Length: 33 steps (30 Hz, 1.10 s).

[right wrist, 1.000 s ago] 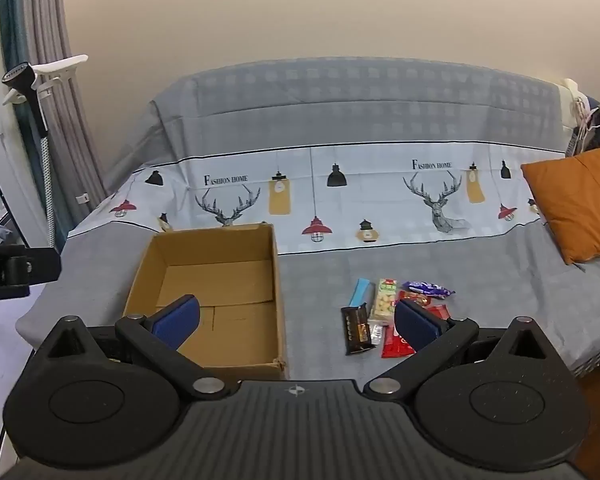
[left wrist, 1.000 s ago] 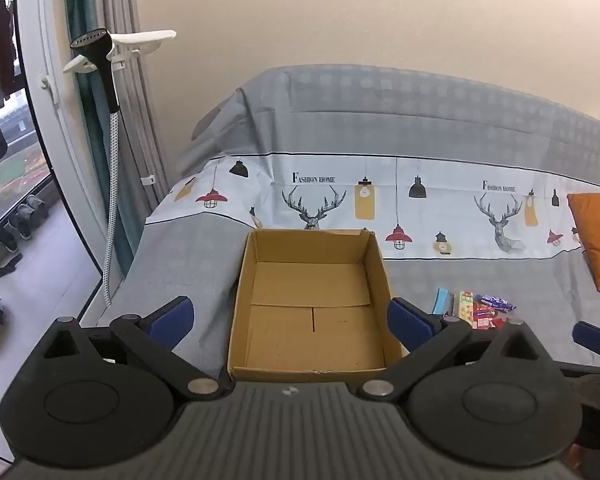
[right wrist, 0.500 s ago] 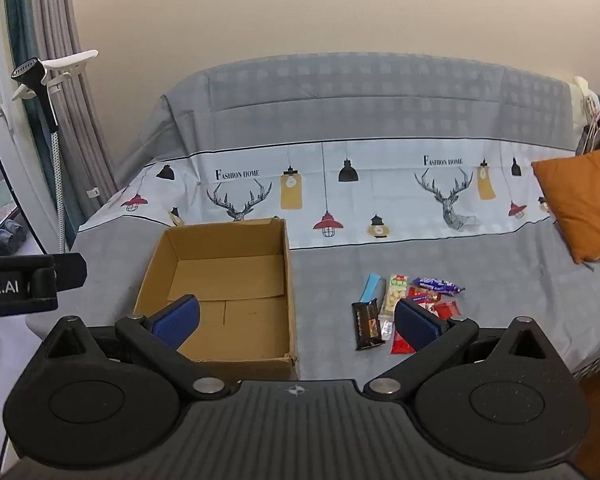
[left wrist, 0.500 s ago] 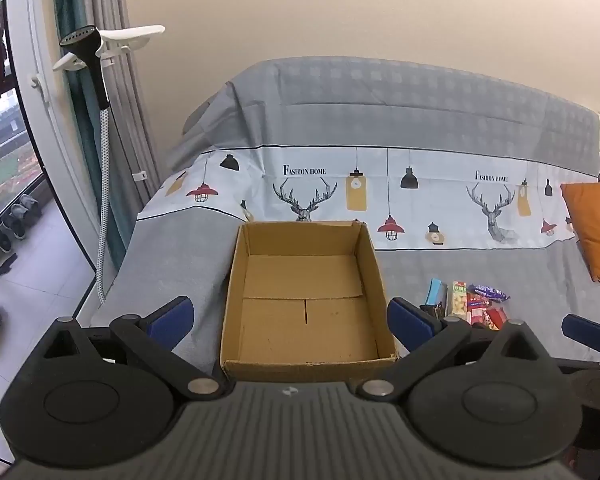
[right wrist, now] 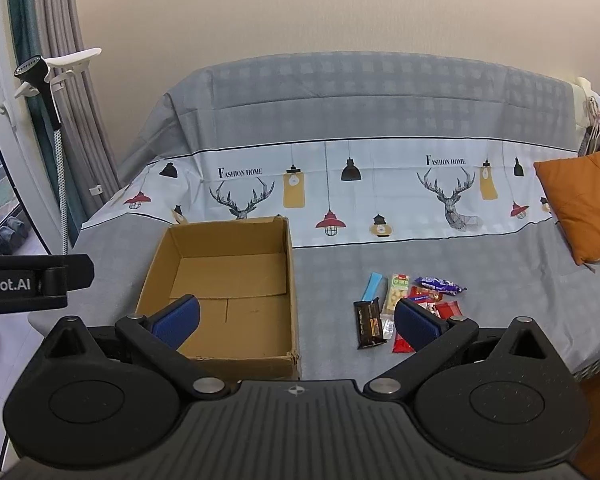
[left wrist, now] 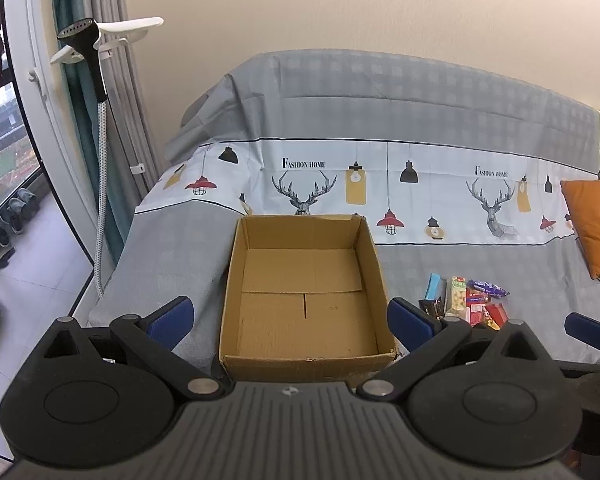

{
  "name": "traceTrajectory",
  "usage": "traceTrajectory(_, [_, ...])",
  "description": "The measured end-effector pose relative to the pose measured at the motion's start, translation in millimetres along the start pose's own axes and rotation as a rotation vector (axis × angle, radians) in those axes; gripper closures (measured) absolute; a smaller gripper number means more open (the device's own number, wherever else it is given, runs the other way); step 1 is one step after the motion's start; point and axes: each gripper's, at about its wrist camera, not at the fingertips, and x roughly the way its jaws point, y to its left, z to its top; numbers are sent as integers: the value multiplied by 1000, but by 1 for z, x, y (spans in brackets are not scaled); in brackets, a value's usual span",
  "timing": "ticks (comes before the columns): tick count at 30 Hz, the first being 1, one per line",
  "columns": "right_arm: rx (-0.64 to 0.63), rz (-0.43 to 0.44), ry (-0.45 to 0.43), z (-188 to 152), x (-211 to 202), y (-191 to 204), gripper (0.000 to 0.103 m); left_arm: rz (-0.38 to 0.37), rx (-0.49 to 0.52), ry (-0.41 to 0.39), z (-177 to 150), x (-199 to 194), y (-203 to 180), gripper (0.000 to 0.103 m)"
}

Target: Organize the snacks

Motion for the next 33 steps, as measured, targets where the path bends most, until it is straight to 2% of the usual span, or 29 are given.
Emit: traceTrajectory(33, [11,28,16,-16,5,1,0,1,1,26,-7,6,0,0])
